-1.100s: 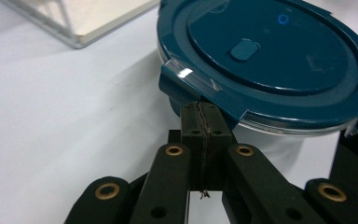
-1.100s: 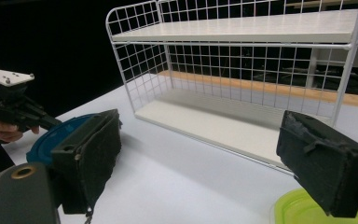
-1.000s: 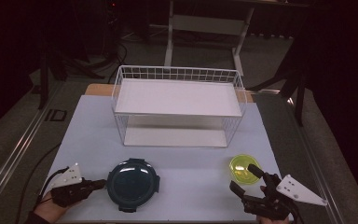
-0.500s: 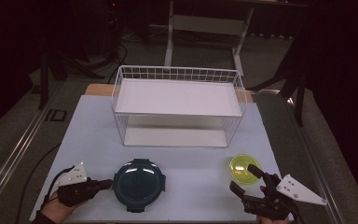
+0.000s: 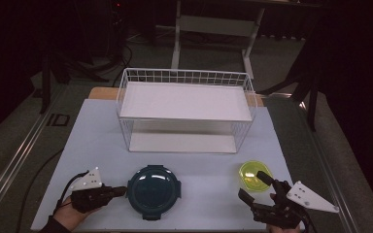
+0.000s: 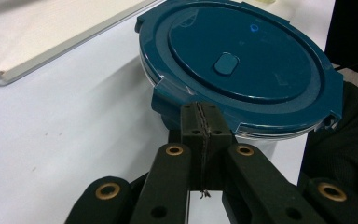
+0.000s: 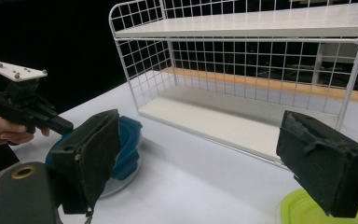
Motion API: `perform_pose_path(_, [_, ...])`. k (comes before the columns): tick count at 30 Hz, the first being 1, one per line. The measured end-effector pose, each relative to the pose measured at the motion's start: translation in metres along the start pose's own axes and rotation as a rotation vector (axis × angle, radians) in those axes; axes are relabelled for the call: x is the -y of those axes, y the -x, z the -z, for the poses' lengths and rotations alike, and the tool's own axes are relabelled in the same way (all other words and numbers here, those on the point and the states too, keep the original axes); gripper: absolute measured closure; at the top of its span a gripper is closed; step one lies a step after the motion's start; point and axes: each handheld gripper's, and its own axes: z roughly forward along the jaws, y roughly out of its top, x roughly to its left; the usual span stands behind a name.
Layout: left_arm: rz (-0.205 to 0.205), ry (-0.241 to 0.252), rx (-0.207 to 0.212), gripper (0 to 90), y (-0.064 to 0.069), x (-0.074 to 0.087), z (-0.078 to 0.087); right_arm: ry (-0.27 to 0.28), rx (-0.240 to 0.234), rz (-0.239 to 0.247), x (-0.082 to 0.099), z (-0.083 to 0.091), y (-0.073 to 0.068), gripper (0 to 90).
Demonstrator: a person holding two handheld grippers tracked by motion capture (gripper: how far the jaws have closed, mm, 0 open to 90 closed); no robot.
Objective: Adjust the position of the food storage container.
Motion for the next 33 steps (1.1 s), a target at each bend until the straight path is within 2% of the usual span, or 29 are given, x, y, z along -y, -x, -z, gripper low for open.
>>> perform_pose_path(20, [-0.03, -0.017, 0.026, 89.1, 0.007, -0.021, -0.029, -0.016, -0.016, 0.002, 0.002, -0.003, -0.002, 13.5])
perform_pose_path(33, [-0.018, -0.011, 0.045, 89.1, 0.007, -0.03, -0.044, -0.02, -0.019, 0.009, 0.003, -0.004, -0.002, 13.5])
